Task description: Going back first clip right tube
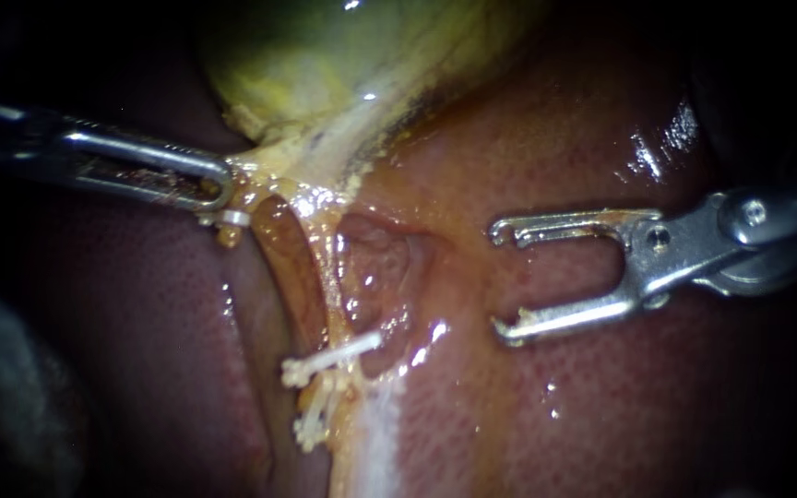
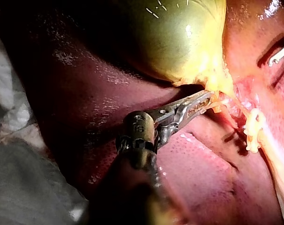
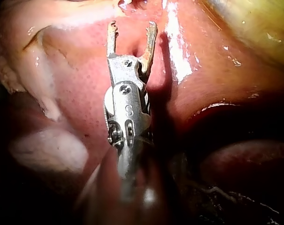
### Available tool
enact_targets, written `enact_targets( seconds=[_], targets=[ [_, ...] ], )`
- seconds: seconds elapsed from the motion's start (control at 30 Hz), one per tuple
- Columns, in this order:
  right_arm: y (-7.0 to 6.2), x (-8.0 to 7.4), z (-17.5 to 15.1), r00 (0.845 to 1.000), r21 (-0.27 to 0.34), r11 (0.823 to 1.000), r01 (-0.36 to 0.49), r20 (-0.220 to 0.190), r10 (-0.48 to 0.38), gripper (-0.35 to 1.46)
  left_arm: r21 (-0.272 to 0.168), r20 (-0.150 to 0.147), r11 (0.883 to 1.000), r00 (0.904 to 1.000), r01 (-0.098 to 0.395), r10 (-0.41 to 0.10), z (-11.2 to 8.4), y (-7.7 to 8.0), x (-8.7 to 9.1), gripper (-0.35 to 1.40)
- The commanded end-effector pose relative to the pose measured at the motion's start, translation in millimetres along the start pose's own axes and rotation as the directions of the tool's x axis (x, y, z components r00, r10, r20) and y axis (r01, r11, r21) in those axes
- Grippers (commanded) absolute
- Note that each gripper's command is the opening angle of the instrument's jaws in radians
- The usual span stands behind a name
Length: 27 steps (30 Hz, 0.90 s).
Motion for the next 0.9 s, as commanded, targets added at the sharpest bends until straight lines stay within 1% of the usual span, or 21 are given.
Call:
enact_targets(
  seconds=[0.03,0.2,0.4,0.47,0.57,0.9],
  targets=[
    [0.0,0.0,0.0,1.0,0.001,1.0,0.001,0.003,-0.001,0.5,0.0,0.001,1.0,1.0,0.0,0.0,0.3,0.0,0.0,-0.35],
    [0.0,0.0,-0.1,1.0,0.001,1.0,0.001,0.003,-0.001,0.5,-0.001,0.003,1.0,1.0,-0.001,0.001,2.0,-0.1,-0.1,-0.35],
    [0.0,-0.1,-0.1,1.0,0.001,1.0,0.001,0.003,-0.001,0.49,-0.007,0.008,1.0,0.9999,-0.007,0.007,4.5,-0.2,-0.9,-0.35],
    [-0.1,-0.1,-0.1,1.0,0.001,1.0,0.001,0.003,-0.001,0.49,-0.011,0.011,1.0,0.9999,-0.009,0.009,5.0,-0.2,-1.1,-0.35],
    [-0.1,-0.1,-0.1,1.0,0.001,1.0,0.001,0.003,-0.001,0.49,-0.013,0.012,1.0,0.9999,-0.01,0.01,5.3,-0.2,-1.1,-0.35],
    [-0.1,-0.1,-0.2,1.0,0.002,1.0,0.002,0.003,-0.002,0.49,-0.013,0.013,1.0,0.9999,-0.01,0.01,5.4,-0.3,-1.0,-0.35]
  ],
)
